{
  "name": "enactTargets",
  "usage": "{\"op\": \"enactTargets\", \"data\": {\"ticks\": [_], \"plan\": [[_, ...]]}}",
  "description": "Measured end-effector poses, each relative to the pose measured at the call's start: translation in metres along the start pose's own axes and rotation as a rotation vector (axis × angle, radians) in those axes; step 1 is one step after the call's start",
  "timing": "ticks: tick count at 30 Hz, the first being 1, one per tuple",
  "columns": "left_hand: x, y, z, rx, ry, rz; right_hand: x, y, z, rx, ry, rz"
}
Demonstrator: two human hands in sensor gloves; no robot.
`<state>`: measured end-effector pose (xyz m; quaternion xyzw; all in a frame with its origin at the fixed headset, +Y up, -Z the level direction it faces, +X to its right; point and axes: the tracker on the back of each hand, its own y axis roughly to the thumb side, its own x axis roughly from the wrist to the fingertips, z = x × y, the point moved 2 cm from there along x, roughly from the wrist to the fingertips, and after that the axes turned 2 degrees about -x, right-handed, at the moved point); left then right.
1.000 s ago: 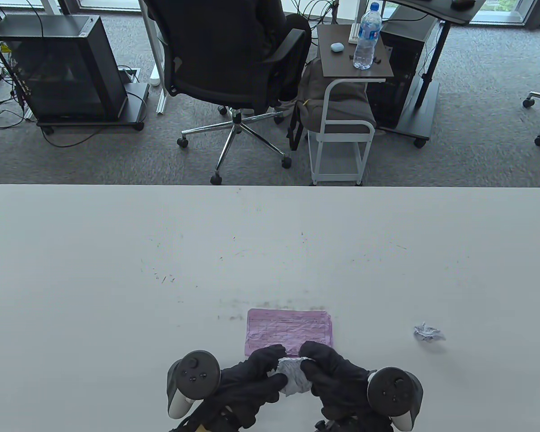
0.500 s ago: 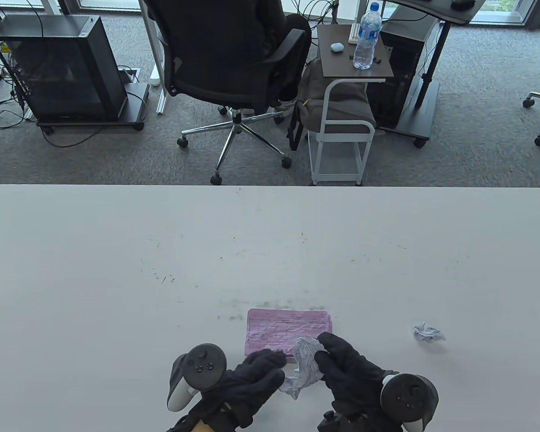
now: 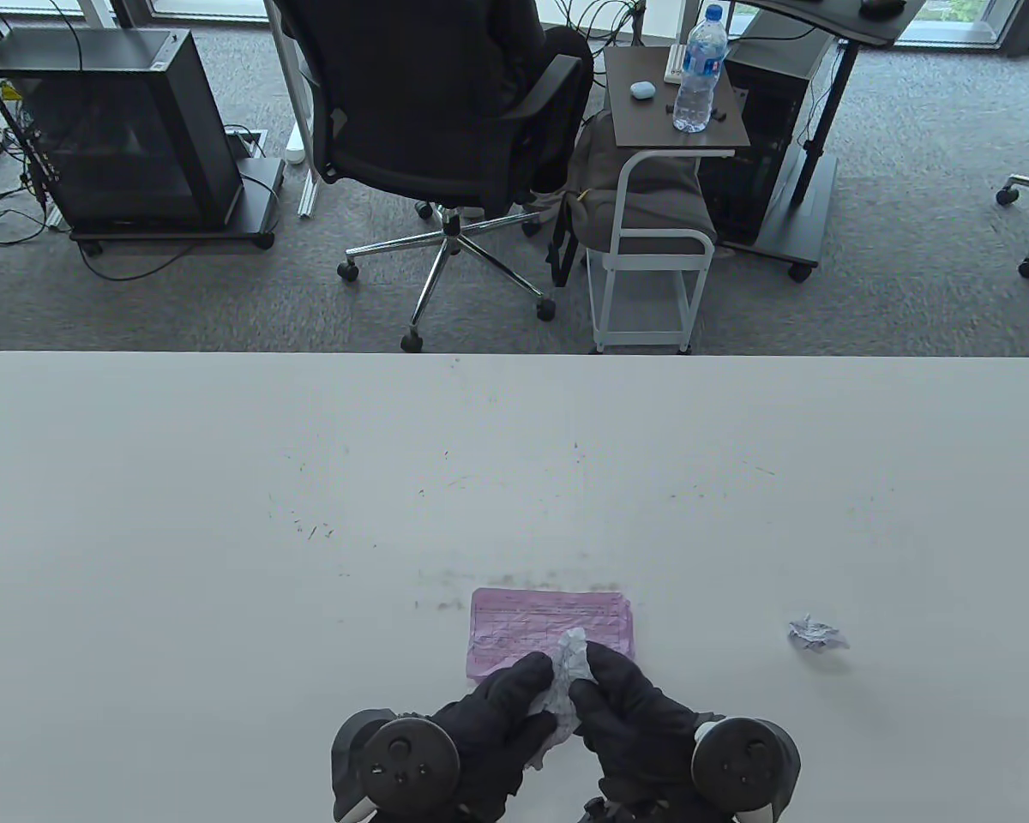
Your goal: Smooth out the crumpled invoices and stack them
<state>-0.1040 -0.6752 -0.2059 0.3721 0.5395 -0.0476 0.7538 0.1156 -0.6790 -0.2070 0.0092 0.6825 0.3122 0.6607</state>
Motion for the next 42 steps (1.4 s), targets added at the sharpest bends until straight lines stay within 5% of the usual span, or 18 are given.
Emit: {"op": "enactTargets", "data": {"ticks": [8, 13, 18, 25, 38, 42], "plan": [[-0.003, -0.04, -0.003, -0.375, -0.002, -0.209, 0.001, -0.007, 0.011, 0.011, -0.044, -0.018], [-0.004, -0.053, -0.001, -0.347, -0.042, -0.256, 0.002, -0.011, 0.016, -0.037, -0.044, -0.029], [0.0, -0.038, -0.023, -0.227, -0.029, -0.051, 0.004, -0.012, 0.012, -0.136, 0.083, 0.029], [0.007, -0.028, 0.003, -0.17, -0.261, -0.032, 0.002, -0.002, -0.013, -0.133, 0.278, 0.111], [0.001, -0.055, -0.017, -0.229, -0.065, -0.179, 0.006, -0.021, 0.003, -0.132, 0.216, -0.016], [0.003, -0.045, -0.019, -0.102, -0.141, -0.068, 0.006, -0.022, -0.001, -0.161, 0.257, -0.013]]}}
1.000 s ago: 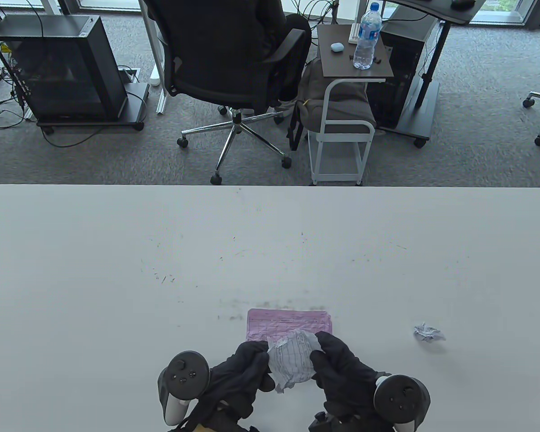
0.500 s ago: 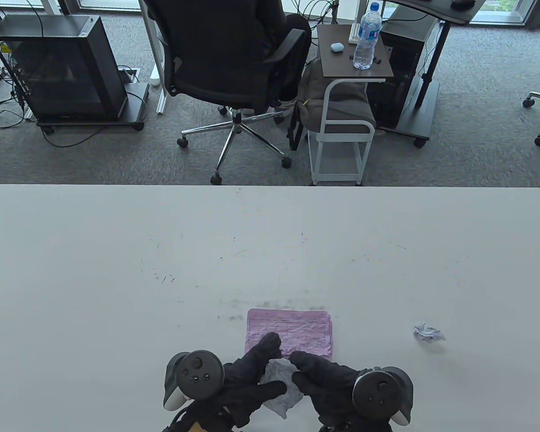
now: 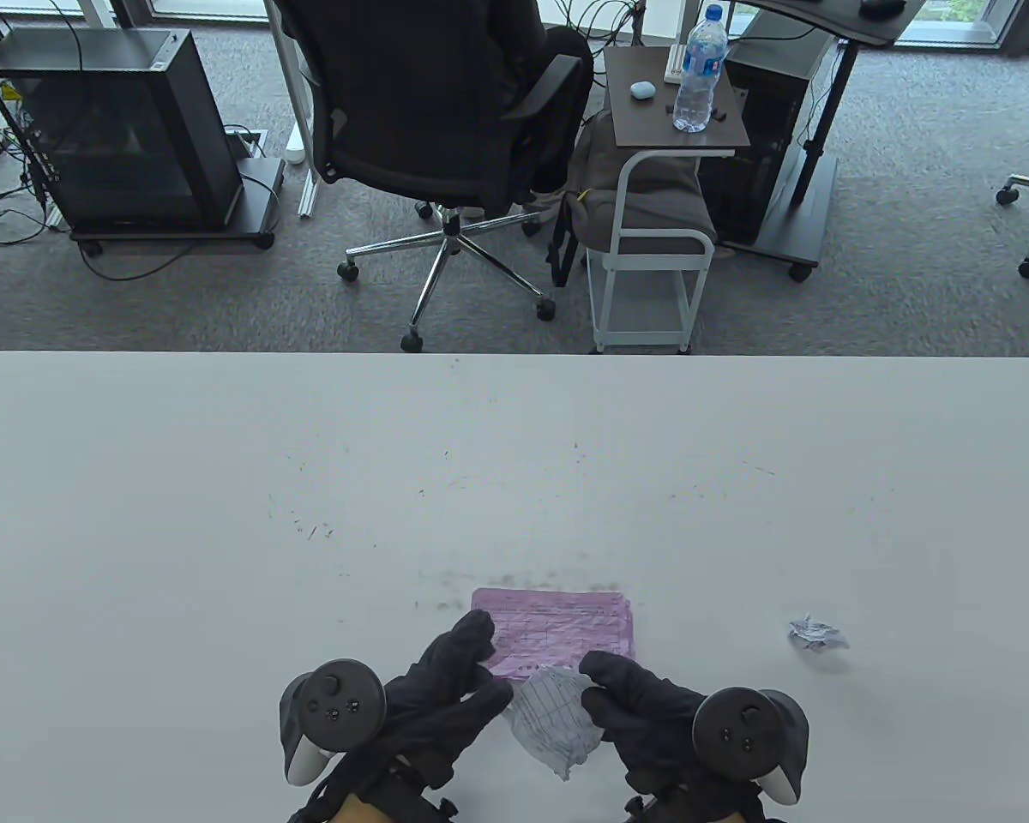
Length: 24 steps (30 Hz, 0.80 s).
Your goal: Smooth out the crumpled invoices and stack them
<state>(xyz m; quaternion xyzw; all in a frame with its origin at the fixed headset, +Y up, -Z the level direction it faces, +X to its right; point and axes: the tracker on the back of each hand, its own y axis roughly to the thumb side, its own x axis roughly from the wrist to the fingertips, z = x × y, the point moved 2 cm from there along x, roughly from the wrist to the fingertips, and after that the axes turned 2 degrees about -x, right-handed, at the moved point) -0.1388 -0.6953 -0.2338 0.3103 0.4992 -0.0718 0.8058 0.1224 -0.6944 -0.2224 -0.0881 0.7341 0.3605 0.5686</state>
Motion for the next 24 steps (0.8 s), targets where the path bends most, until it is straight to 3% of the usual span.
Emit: {"op": "enactTargets", "data": {"ticks": [2, 5, 10, 12, 16, 18, 21, 24], "plan": [[0.003, 0.013, 0.009, 0.176, -0.05, 0.048, 0.002, 0.004, -0.008, -0.013, 0.034, 0.02], [0.007, 0.025, 0.027, 0.29, -0.079, 0.073, 0.002, 0.012, -0.021, -0.04, 0.101, 0.064], [0.01, 0.033, 0.03, 0.387, -0.003, 0.141, 0.003, 0.008, -0.024, -0.061, 0.117, 0.04], [0.007, 0.036, 0.028, 0.402, 0.013, 0.174, 0.004, 0.005, -0.02, -0.025, 0.103, 0.031], [0.003, 0.052, 0.024, 0.46, 0.045, 0.289, 0.007, 0.003, -0.018, 0.108, 0.237, 0.088], [0.001, 0.057, 0.022, 0.421, 0.071, 0.336, 0.007, 0.0, -0.025, 0.211, 0.252, 0.112], [-0.001, 0.06, 0.018, 0.373, 0.095, 0.347, 0.008, -0.002, -0.039, 0.358, 0.387, 0.08], [-0.003, 0.054, 0.011, 0.365, 0.111, 0.314, 0.009, -0.002, -0.045, 0.429, 0.392, 0.076]]}}
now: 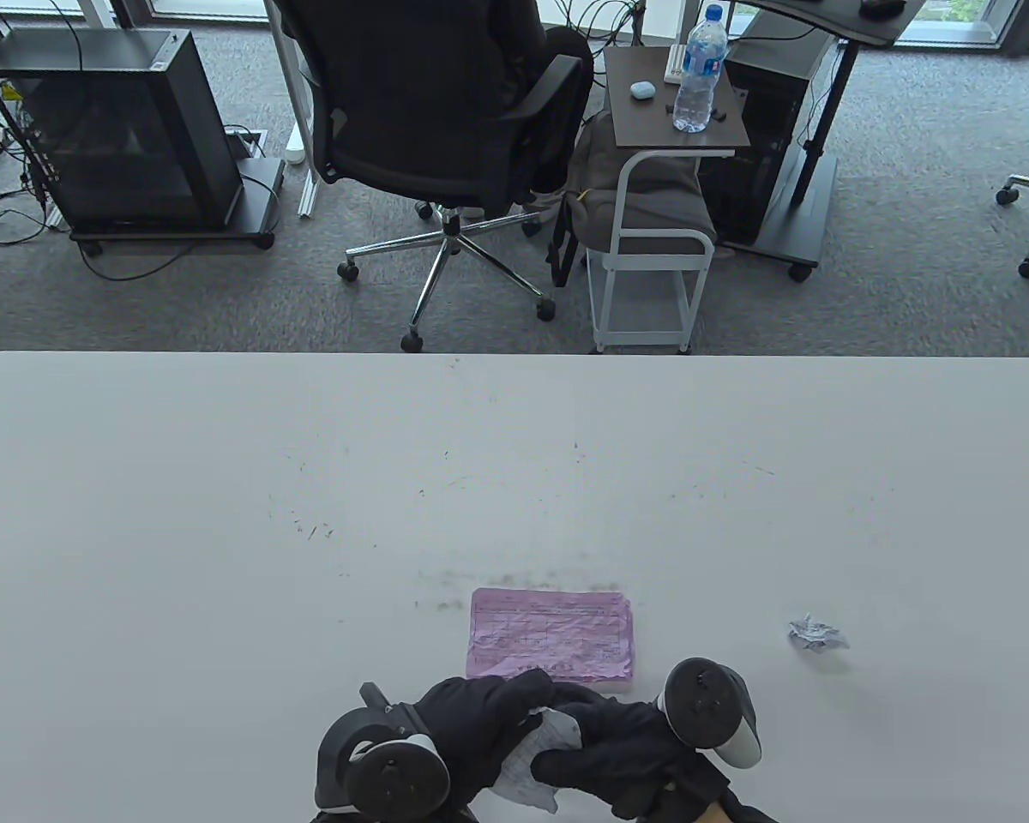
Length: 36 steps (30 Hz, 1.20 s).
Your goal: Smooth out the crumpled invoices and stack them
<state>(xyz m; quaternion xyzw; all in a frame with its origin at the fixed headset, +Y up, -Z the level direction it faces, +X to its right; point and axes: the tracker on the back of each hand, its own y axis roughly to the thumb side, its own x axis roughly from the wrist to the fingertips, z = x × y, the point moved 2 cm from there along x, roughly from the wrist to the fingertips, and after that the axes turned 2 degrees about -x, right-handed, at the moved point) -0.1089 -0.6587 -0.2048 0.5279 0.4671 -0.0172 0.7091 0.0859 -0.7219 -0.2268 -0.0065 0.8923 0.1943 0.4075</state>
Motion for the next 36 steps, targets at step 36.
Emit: {"op": "enactTargets", "data": {"ticks": [36], "plan": [[-0.002, -0.016, 0.002, -0.057, -0.088, -0.065, -0.007, -0.001, 0.013, -0.012, 0.019, -0.068]]}}
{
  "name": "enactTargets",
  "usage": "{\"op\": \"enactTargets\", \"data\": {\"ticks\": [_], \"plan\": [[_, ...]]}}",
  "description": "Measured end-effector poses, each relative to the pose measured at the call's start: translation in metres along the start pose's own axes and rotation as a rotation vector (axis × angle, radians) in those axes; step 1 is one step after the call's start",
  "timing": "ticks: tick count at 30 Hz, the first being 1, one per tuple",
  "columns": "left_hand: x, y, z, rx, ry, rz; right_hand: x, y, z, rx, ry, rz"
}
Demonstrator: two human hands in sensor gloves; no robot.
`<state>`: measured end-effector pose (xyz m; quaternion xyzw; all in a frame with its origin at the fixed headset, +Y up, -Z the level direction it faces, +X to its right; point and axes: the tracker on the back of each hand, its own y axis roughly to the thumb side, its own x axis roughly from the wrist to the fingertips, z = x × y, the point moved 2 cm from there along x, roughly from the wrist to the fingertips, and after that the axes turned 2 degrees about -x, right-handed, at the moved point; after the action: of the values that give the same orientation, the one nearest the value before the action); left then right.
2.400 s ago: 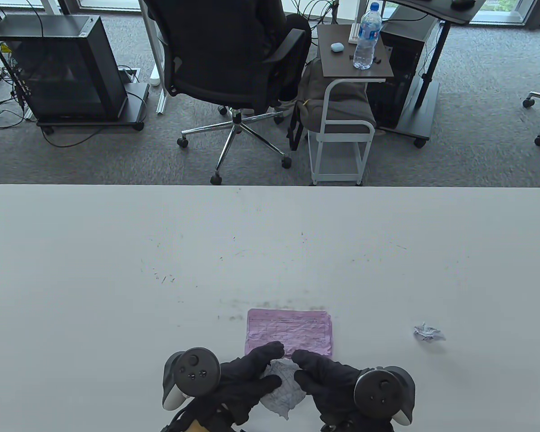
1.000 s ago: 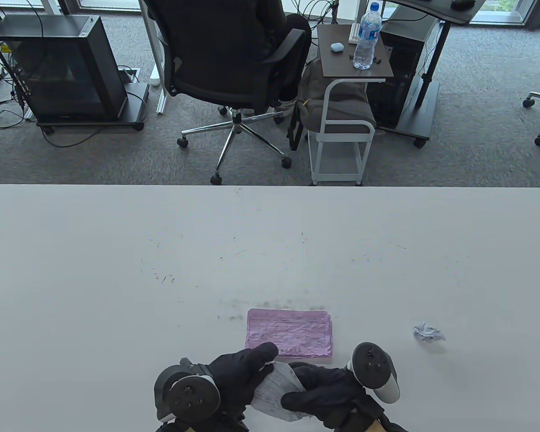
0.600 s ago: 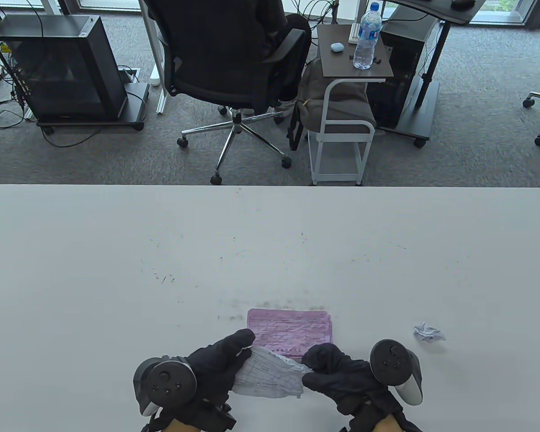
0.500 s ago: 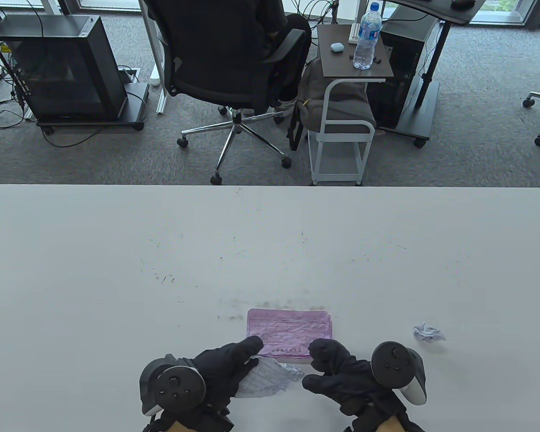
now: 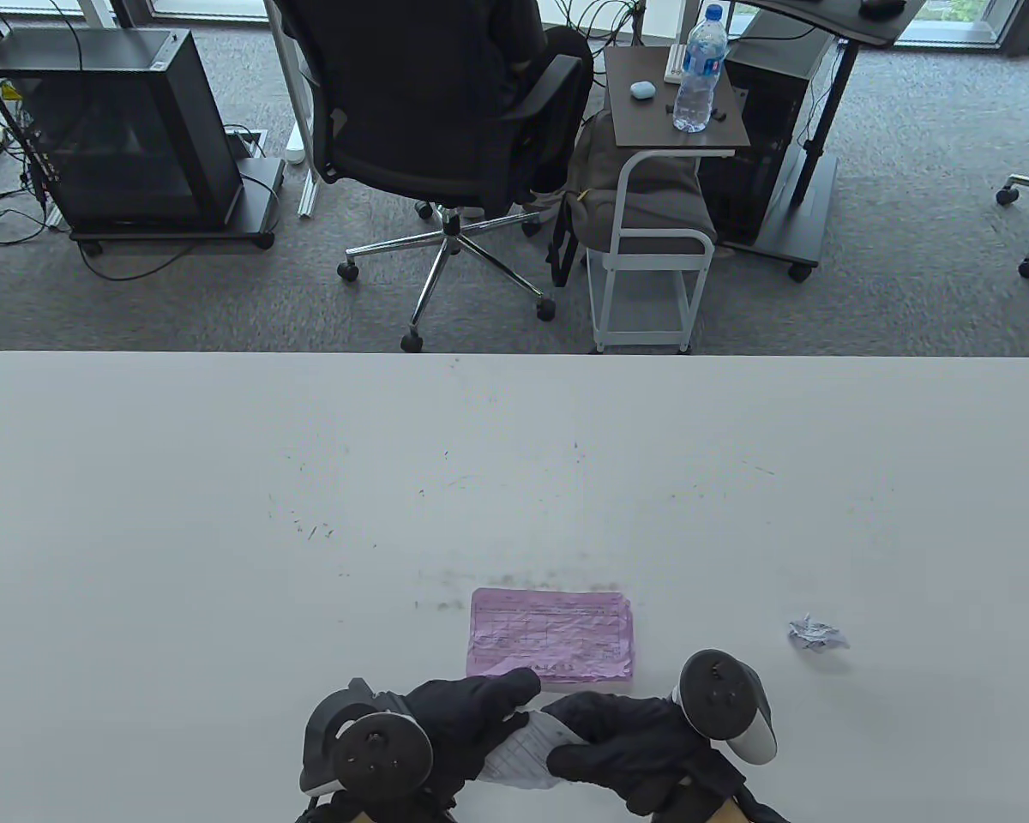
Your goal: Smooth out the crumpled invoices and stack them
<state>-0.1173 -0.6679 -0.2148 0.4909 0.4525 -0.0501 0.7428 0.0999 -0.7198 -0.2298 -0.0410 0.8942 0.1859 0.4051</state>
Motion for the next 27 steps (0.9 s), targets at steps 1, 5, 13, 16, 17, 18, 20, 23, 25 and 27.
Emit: {"op": "enactTargets", "data": {"ticks": [1, 5, 13, 16, 17, 18, 20, 23, 25, 27], "plan": [[0.0, -0.001, 0.0, -0.002, 0.0, -0.006, 0.0, -0.001, 0.0, -0.009, 0.011, -0.012], [-0.003, -0.011, -0.004, -0.035, 0.037, -0.068, -0.001, -0.005, 0.0, -0.071, -0.005, -0.076], [-0.012, -0.043, -0.003, -0.124, 0.084, -0.231, -0.002, -0.013, 0.003, -0.132, 0.003, -0.176], [-0.015, -0.052, -0.001, -0.124, 0.107, -0.288, -0.008, -0.016, 0.016, -0.127, -0.12, -0.172], [-0.017, -0.055, -0.001, -0.131, 0.115, -0.306, -0.011, -0.017, 0.021, -0.085, -0.17, -0.167], [-0.017, -0.057, 0.001, -0.138, 0.123, -0.319, -0.013, -0.018, 0.025, -0.038, -0.215, -0.153], [-0.018, -0.058, 0.004, -0.13, 0.116, -0.348, -0.016, -0.018, 0.03, 0.0, -0.273, -0.153], [-0.018, -0.062, 0.01, -0.074, 0.08, -0.386, -0.019, -0.021, 0.032, -0.049, -0.283, -0.206], [-0.019, -0.065, 0.02, -0.085, 0.012, -0.41, -0.02, -0.025, 0.032, -0.119, -0.266, -0.273], [-0.017, -0.068, 0.033, -0.076, -0.153, -0.429, -0.021, -0.032, 0.029, -0.235, -0.242, -0.37]]}}
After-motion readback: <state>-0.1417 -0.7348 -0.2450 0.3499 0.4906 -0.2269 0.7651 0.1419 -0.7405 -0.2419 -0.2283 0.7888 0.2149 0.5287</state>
